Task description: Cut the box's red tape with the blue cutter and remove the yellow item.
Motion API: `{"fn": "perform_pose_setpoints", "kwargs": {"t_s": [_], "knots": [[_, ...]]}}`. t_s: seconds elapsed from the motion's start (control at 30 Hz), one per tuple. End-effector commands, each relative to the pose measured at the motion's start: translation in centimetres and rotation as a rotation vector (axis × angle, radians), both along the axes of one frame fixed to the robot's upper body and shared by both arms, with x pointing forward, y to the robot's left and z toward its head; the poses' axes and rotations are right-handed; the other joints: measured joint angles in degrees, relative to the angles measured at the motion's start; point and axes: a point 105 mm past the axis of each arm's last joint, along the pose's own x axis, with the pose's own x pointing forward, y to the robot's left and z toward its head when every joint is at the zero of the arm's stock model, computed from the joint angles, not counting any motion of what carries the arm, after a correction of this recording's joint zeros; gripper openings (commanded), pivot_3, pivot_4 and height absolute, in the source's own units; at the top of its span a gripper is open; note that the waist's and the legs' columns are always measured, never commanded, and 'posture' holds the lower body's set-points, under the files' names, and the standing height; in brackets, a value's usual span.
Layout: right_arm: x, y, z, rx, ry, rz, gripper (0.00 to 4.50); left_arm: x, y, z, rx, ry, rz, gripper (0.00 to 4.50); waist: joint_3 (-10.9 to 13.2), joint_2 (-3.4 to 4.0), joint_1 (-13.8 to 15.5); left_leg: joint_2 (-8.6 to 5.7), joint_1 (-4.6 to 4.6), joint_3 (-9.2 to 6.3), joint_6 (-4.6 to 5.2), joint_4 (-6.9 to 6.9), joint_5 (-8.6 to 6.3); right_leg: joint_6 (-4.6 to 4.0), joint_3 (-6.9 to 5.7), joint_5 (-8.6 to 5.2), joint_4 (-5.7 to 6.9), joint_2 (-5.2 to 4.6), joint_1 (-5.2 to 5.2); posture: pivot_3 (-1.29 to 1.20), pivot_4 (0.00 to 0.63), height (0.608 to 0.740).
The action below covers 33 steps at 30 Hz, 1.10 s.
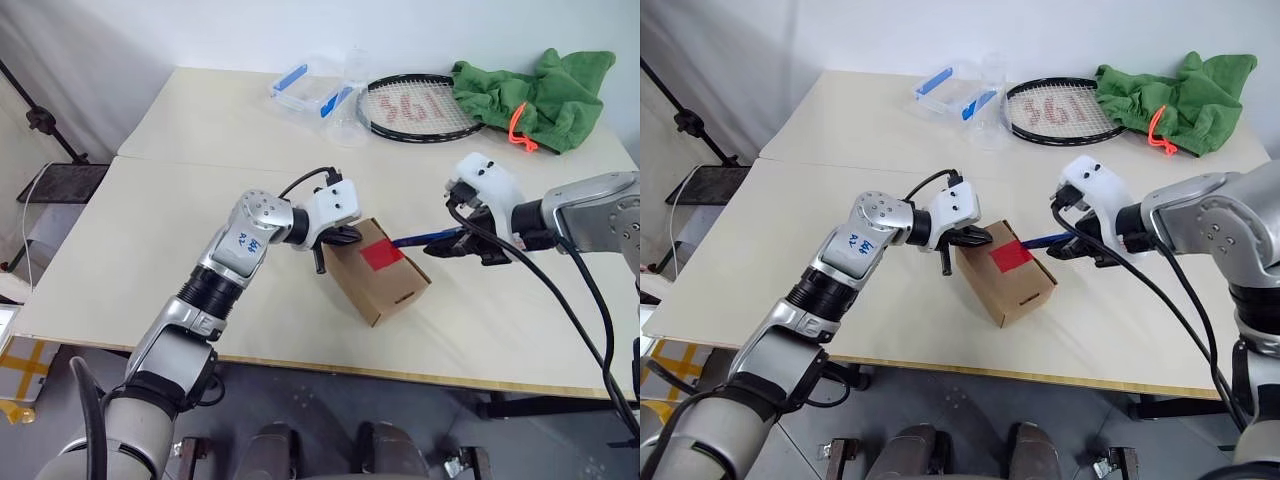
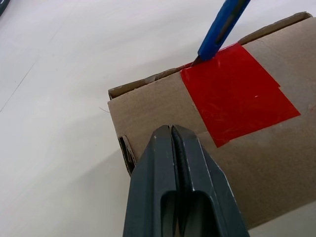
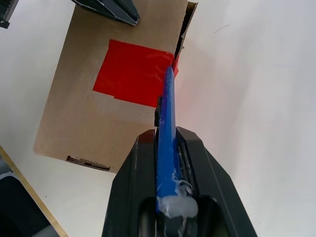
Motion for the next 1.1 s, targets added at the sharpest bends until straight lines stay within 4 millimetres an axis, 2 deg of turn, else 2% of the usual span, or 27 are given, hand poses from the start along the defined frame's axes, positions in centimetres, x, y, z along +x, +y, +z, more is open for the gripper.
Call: {"fn": "perform_pose_setpoints", "kwargs": {"t_s": [0.03,0.23,0.5,0.73,0.83,0.87,0.93,0.97,1.1], "knots": [[-1.7,0.6,-0.3,-0.001,0.059,0.091,0.15,-0.2,0.9,-4.1,0.102,0.104,0.050,0.07,0.00,0.00,0.05,0.00,0.00,0.00,0.00,0.00,0.00,0.00,0.01,0.00,-0.01,0.00,0.00,0.00,0.150,0.740],[-3.5,-0.5,-0.6,-0.048,0.113,0.115,0.15,-0.3,0.9,-4.3,0.101,0.111,0.054,0.07,0.00,0.00,0.06,0.00,-0.04,-0.07,0.01,-0.05,-0.02,0.00,0.04,0.00,-0.12,-0.01,0.02,0.00,0.150,0.740],[-4.6,-2.1,-0.3,-0.084,0.126,0.081,0.15,0.0,0.9,-4.3,0.099,0.111,0.066,0.07,-0.01,-0.01,0.05,0.01,-0.01,-0.16,0.02,-0.04,-0.04,0.00,0.13,0.00,-0.22,-0.04,0.13,0.00,0.150,0.740],[-5.2,-4.9,3.3,-0.006,-0.031,0.017,0.15,0.5,1.7,-3.3,0.060,0.105,0.081,0.07,0.00,-0.02,0.09,0.01,-0.09,-0.25,0.02,-0.04,-0.04,0.04,0.08,0.03,-0.38,-0.05,0.19,0.00,0.150,0.740],[-5.0,-7.7,5.3,0.067,-0.200,-0.091,0.15,0.5,1.7,-1.3,-0.042,0.077,0.038,0.07,0.01,-0.04,0.09,0.03,-0.07,-0.26,0.02,-0.05,-0.04,0.09,0.05,0.06,-0.45,-0.03,0.26,0.00,0.150,0.740],[-3.9,-9.4,5.7,0.096,-0.321,-0.168,0.15,0.2,1.4,0.0,-0.126,0.075,-0.002,0.07,0.01,-0.04,0.08,0.04,-0.07,-0.27,0.02,-0.05,-0.04,0.11,0.02,0.08,-0.50,-0.02,0.31,0.00,0.150,0.740],[-2.8,-12.2,5.1,0.127,-0.440,-0.298,0.15,-0.4,1.1,1.4,-0.231,0.091,-0.054,0.07,0.06,-0.20,-0.12,0.06,-0.05,-0.28,0.02,-0.05,-0.04,0.14,0.01,0.13,-0.56,0.01,0.38,0.00,0.150,0.740],[-2.7,-13.2,4.3,0.137,-0.444,-0.338,0.15,-0.6,1.1,1.8,-0.259,0.102,-0.073,0.07,0.08,-0.17,-0.09,0.04,-0.07,-0.23,0.02,-0.07,-0.04,0.18,0.00,0.16,-0.58,0.01,0.33,0.00,0.150,0.740],[-2.8,-14.5,-0.6,0.275,-0.418,-0.400,0.15,-2.3,1.9,3.5,-0.389,0.152,-0.177,0.07,0.10,-0.13,0.15,0.01,-0.31,-0.19,0.04,-0.11,-0.01,0.22,-0.19,0.19,-0.49,0.07,0.00,0.00,0.150,0.740]]}}
